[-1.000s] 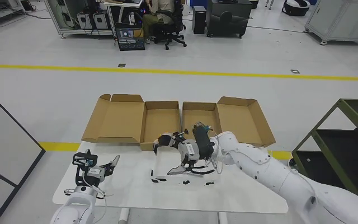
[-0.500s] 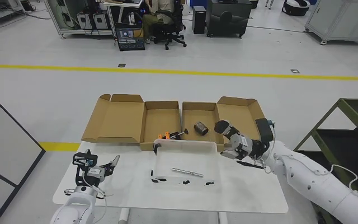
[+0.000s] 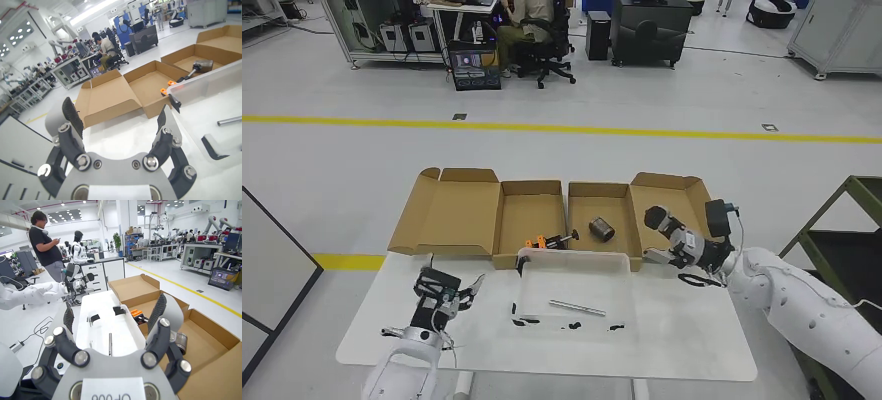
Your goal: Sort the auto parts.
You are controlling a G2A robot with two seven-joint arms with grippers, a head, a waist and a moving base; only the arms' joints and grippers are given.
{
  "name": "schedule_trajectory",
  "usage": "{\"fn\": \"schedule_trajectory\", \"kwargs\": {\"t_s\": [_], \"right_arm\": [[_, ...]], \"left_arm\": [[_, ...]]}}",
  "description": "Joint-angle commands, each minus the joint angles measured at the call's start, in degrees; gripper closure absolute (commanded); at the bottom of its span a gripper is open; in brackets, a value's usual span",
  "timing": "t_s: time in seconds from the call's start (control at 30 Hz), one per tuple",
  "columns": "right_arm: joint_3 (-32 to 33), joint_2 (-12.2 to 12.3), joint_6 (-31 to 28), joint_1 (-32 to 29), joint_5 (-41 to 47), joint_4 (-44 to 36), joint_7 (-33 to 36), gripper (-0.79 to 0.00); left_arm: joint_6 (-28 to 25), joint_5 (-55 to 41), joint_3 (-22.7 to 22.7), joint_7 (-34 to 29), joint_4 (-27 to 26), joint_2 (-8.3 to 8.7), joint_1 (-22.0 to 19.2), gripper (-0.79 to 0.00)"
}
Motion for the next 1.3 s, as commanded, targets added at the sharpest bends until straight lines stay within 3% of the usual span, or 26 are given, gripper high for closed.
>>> {"fn": "schedule_trajectory", "kwargs": {"t_s": [0.0,0.07,0.13,0.53,0.63,0.8,0.87,0.97,1.07,1.17,1.27], "right_arm": [[1.0,0.0,-0.1,-0.7,-0.7,-0.7,0.4,-0.785],[1.9,0.0,0.1,-1.3,-1.3,-1.4,1.1,-0.785],[2.5,-0.2,-2.6,-1.8,-2.5,-3.4,1.8,-0.785],[2.5,-0.2,-2.6,-1.9,-2.6,-4.1,1.7,-0.785],[2.5,-0.2,-2.6,-1.9,-2.6,-4.1,1.7,-0.785],[2.5,-0.2,-2.6,-1.9,-2.6,-4.1,1.7,-0.785],[2.5,-0.2,-2.6,-1.9,-2.6,-4.1,1.7,-0.785],[2.5,-0.2,-2.6,-1.9,-2.6,-4.1,1.7,-0.785],[2.5,-0.2,-2.6,-1.9,-2.6,-4.1,1.7,-0.785],[2.5,-0.2,-2.6,-1.9,-2.6,-4.1,1.7,-0.785],[2.5,-0.2,-2.6,-1.9,-2.6,-4.1,1.7,-0.785]], "left_arm": [[-1.7,6.8,5.1,-3.9,-0.6,-0.28,-2.0,-0.785],[-3.4,7.3,8.7,-8.2,-0.9,-0.73,-3.4,-0.785],[-2.3,3.4,9.1,-12.4,-1.7,-1.17,-4.1,-0.785],[-0.2,6.2,9.6,-13.5,-0.1,-1.28,-3.0,-0.785],[-7.6,5.6,10.2,-13.7,-2.6,-1.09,-3.8,-0.785],[-29.7,-5.1,8.0,-11.2,-7.8,-0.19,-6.7,-0.785],[-40.3,-9.0,7.8,-14.8,-7.9,0.23,-9.3,-0.785],[-51.3,-14.5,10.9,-25.7,-5.4,0.23,-15.8,-0.785],[-55.3,-21.7,16.3,-35.4,0.5,-0.59,-24.7,-0.785],[-53.9,-29.2,21.2,-39.6,6.1,-1.83,-32.1,-0.773],[-55.0,-40.2,23.5,-39.8,11.2,-2.64,-37.6,-0.659]]}}
